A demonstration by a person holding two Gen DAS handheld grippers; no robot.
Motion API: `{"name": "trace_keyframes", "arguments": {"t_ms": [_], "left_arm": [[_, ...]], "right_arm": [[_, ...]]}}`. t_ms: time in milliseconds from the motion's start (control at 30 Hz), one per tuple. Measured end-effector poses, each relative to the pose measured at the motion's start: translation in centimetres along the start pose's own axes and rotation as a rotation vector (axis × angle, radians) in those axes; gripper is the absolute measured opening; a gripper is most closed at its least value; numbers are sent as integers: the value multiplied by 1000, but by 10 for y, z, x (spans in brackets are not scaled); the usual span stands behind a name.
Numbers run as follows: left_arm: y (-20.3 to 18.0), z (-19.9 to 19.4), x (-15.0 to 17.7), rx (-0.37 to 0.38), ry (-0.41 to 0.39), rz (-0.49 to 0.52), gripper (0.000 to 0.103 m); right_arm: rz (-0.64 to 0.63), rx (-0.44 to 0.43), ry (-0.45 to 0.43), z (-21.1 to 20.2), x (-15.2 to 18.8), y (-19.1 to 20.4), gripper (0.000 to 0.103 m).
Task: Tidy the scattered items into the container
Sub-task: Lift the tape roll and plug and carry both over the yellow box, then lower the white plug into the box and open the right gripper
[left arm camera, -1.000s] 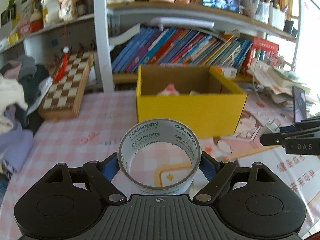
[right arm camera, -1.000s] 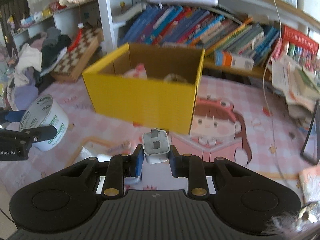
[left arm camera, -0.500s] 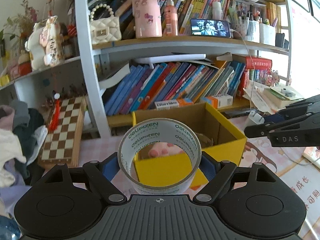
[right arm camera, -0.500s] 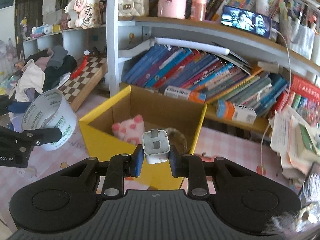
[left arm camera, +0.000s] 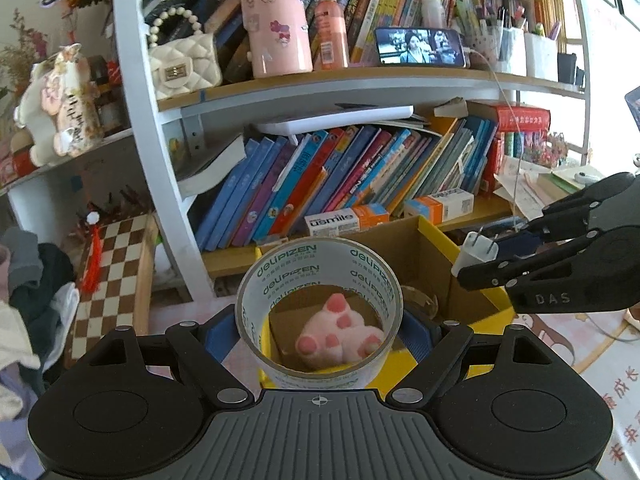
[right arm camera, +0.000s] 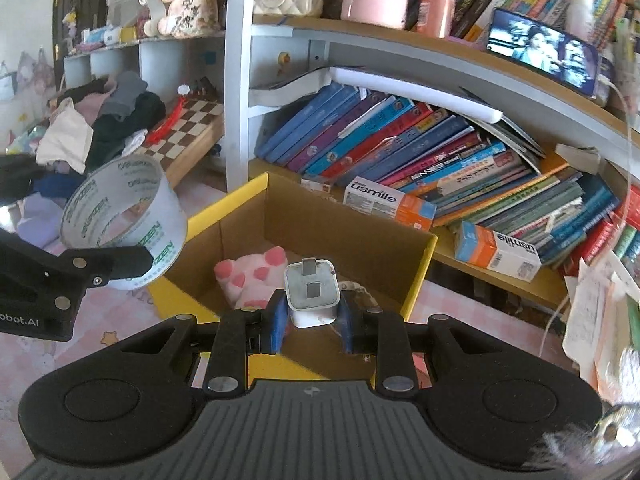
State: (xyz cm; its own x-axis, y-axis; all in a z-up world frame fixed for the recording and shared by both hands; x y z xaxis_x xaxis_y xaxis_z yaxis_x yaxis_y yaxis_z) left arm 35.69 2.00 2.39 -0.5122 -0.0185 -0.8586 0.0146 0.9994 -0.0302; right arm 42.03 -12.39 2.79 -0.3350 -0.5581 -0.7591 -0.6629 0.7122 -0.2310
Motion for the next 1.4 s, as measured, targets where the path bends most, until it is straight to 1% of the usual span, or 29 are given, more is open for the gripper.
{"name": "trace_keyframes", "arguments": {"t_ms": [200, 400, 533, 667, 933, 1033, 1200, 1400], "left_arm": [[8, 35, -10, -10, 59, -11, 84], [14, 72, -16, -12, 141, -38, 84], [15, 97, -20, -17, 186, -16, 84], [12, 118, -23, -22, 219, 20, 84], [-1, 161, -15, -9, 319, 93, 84], [-4, 175, -10, -10, 357, 119, 84], [-5, 191, -9, 3, 403, 110, 84], [-8, 204, -11, 10, 420, 115, 84]], "right_arm": [[-30, -33, 52, 33, -6, -9, 25], [-92, -90, 142, 72, -5, -13, 25], [-138, -129, 206, 96, -1, -14, 25], [-140, -178, 256, 115, 2, -15, 25], [-262, -269, 361, 138, 14, -3, 25], [-268, -280, 373, 143, 17, -1, 25], [-258, -290, 394, 153, 23, -2, 25], [-246, -313, 413, 159, 31, -3, 25]]}}
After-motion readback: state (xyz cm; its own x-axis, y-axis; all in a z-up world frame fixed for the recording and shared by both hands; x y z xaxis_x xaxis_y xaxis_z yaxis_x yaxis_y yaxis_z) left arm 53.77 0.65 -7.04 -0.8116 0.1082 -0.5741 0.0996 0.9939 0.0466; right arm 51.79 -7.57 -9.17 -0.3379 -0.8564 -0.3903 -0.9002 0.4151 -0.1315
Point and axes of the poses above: each gripper's, at about its wrist camera, not at the fingertips, and z roughly the way its jaws point, y to its left, x to its underside, the point moved 8 cm from there along z, roughly the way its jaws point, and after that the axes turned 11 degrees about -z, right-handed, at the moved point
